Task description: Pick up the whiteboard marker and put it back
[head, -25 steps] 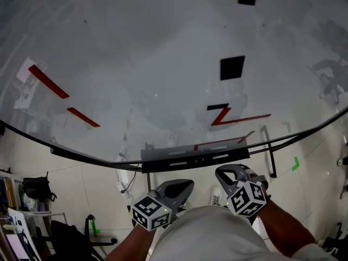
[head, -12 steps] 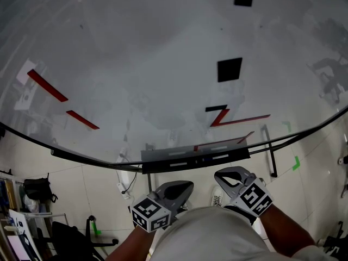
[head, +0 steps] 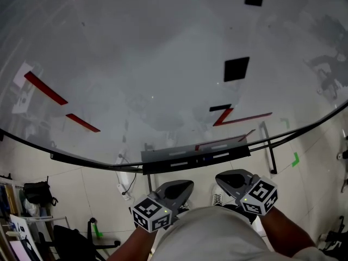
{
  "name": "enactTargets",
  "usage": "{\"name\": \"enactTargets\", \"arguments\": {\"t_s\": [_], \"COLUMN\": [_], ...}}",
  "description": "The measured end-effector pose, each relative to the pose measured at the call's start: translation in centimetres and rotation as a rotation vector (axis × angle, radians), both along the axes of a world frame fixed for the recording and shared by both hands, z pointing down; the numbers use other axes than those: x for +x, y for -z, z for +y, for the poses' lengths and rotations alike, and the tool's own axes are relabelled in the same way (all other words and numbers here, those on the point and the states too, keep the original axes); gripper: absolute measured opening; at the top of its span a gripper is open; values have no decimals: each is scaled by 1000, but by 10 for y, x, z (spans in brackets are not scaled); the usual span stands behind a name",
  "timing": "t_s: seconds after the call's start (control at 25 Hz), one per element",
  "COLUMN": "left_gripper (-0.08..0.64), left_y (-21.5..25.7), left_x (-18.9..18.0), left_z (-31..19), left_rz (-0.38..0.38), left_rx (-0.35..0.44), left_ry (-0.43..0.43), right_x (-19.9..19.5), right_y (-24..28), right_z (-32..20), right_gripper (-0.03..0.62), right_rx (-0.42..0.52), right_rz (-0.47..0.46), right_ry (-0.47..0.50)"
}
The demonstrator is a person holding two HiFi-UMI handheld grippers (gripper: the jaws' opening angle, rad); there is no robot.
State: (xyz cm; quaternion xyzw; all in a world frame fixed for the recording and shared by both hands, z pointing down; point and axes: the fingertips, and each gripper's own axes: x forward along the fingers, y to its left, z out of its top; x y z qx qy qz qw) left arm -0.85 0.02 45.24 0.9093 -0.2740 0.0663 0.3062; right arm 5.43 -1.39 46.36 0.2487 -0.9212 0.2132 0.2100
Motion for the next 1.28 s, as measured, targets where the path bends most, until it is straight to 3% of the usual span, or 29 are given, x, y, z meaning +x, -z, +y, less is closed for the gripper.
{"name": "enactTargets", "arguments": {"t_s": [0.52,0.96,1.28], "left_gripper": [17,17,17], "left_y": [-5,14,22], "left_x": [-17,14,55], "left_z": [5,20,47], "left_rz": [-18,-21,-86], "left_rx": [42,61,105], "left_ry": [-117,41,123], "right_x": [-10,24,51], "right_y": [11,23,31], "right_z": [6,28,46], "right_gripper": [2,2,2], "right_rx": [49,53,68], "right_rz": [3,-41,-108], "right_ry": [-148,-39,46]}}
